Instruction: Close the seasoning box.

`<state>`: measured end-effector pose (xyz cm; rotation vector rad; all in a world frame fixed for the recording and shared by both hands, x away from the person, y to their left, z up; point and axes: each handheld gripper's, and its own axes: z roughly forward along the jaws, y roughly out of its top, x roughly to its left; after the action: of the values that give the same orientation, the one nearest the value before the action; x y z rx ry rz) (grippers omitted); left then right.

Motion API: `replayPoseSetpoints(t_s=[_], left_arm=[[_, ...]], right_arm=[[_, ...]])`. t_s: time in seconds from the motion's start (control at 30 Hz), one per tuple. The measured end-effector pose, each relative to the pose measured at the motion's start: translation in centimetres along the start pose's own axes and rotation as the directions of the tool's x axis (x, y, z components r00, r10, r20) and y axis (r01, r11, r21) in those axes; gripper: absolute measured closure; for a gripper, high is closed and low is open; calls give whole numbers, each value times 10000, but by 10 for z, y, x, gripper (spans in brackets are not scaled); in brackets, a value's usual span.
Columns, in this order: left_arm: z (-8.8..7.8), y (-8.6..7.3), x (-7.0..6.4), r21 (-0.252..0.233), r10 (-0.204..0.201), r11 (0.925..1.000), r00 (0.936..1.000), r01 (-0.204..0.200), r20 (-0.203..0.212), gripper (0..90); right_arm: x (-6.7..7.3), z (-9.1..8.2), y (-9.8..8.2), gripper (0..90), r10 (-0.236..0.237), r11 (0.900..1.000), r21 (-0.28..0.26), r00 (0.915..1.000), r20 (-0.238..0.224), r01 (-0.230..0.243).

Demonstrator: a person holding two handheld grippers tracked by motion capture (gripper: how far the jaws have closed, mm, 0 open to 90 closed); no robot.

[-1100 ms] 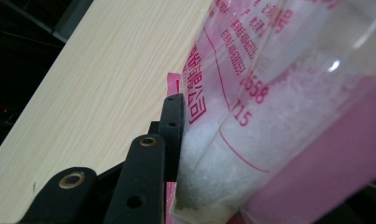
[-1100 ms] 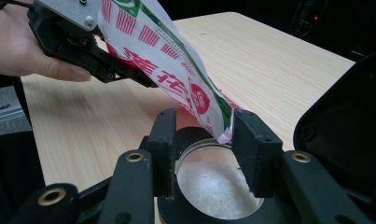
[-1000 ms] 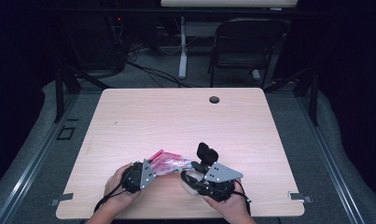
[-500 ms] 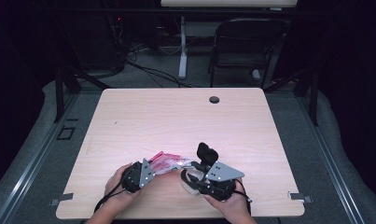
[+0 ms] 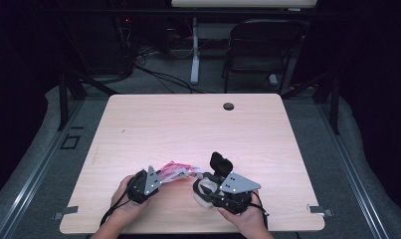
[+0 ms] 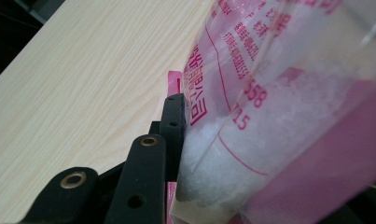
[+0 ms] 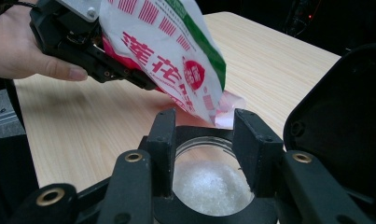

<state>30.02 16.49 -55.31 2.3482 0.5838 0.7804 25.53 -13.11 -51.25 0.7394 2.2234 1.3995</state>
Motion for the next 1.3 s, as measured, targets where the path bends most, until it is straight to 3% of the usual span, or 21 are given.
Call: replayPoseSetpoints(t_s=[0.5,0.77,1.3], left_arm=[[2,-6,9,-156,-1062,9941,9936,1069,389,729],[2,-7,12,-111,-1188,9928,9922,1193,379,732],[0,-11,21,-483,-2279,9715,9706,2319,775,740]], right_arm=[[0,0,0,601,24,10000,-13,10000,-3,-24],[0,1,-1,600,23,10000,-20,10000,4,-23],[0,1,-1,598,64,10000,-31,10000,-16,-64]])
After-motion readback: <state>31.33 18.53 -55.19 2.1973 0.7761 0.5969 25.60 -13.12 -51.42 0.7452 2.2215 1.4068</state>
